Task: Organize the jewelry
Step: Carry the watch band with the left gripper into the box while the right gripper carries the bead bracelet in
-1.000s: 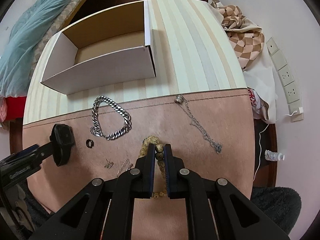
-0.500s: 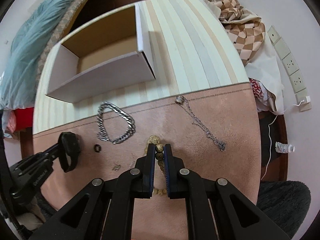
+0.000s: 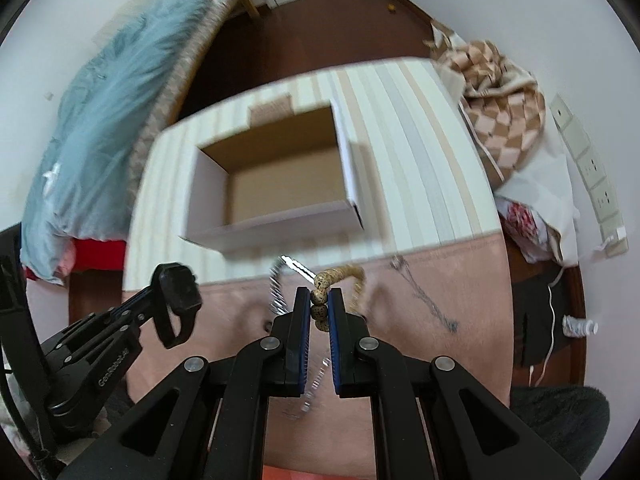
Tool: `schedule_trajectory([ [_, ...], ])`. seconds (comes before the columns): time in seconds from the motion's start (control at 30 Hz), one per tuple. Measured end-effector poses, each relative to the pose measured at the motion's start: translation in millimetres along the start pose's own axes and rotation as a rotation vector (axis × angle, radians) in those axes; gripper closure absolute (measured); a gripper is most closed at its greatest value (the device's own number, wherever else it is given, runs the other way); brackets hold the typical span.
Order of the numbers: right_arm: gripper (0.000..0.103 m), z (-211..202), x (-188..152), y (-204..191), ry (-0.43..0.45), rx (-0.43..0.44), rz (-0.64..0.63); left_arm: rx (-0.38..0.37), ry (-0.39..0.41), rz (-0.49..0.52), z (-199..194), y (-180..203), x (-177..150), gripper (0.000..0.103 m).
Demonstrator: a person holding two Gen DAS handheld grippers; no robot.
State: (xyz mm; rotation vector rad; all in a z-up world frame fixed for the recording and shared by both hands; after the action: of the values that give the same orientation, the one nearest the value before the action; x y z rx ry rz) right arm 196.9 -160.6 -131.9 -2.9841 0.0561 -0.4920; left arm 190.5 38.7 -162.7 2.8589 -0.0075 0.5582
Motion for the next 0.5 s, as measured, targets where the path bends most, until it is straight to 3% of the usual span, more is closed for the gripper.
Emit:
schedule_trajectory([
  [0.23,0.094,-29.3,53.7,-21.8,0.066,0.064,-0.054,-0.084,0.042,0.001,-9.4,12.1,51.7,0.099],
  [0.5,0.094,20.2,104.9,-25.9,-0.016,0.079,-0.043,-0.148,-0.038,-0.014,34.2,5.2,93.7,0.099],
])
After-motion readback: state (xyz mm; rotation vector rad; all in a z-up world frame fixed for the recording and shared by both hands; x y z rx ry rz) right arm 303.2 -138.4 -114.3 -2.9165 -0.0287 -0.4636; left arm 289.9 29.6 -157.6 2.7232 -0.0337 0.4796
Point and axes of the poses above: each gripper's, at about its wrist camera, not at the fingertips, and z roughly the way its jaws point, y to its right, x to its top, the point moved 2 cm from there along z, roughly the way its jaws point, and after that the axes turned 7 degrees about -x, right-handed, at the moved point
